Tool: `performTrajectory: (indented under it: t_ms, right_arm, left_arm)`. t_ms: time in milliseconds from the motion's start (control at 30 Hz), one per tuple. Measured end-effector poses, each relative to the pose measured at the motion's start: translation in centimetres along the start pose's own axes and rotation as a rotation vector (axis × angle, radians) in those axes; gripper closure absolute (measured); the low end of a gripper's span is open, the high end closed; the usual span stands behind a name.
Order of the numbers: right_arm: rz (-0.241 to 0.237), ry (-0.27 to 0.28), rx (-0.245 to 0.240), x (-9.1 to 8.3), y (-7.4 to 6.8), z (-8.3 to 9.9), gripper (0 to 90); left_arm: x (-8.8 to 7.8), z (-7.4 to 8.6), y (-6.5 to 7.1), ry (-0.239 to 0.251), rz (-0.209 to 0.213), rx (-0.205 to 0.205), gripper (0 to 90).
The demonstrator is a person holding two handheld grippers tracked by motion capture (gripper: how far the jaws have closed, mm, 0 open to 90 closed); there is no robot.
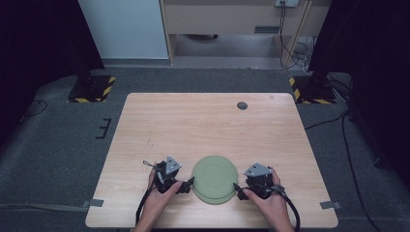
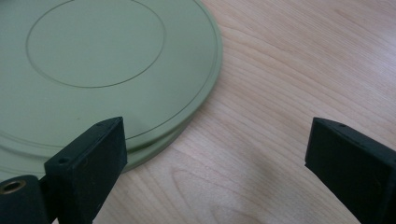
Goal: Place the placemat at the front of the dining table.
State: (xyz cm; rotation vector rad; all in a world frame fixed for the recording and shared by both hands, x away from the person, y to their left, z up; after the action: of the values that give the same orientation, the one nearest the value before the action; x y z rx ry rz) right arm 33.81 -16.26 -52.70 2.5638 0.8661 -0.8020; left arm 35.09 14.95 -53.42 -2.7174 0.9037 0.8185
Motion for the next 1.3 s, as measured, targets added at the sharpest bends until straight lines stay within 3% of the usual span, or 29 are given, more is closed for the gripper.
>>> performTrajectory:
  t_ms: [233, 633, 1300]
  right_arm:
    - [-0.03, -0.01, -0.02, 0.0, -0.57, -0.04, 5.9]
    - [-0.017, -0.02, -0.016, 0.32, -0.44, -0.09, 1.0]
    - [0.017, -0.024, 0.02, 0.9, 0.12, -0.42, 0.7]
  left_arm:
    - [-0.11, 0.05, 0.5, -0.005, 0.013, 0.012, 2.2]
    - [0.17, 0.17, 0.56, -0.014, 0.007, 0.013, 0.1]
    - [0.6, -0.02, 0.4, -0.008, -0.004, 0.009, 0.0]
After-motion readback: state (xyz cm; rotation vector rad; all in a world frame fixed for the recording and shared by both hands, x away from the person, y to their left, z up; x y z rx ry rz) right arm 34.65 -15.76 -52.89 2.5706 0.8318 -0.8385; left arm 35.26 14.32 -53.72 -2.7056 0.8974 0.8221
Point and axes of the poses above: each handheld gripper's, and its own axes: x roughly forward along the jaws, z roughly out of its underside, y roughly to its right, the point moved 1 cm from there along x, roughly forward along the jaws, and after that the axes turned 7 degrees about y, right-handed, at the moved point
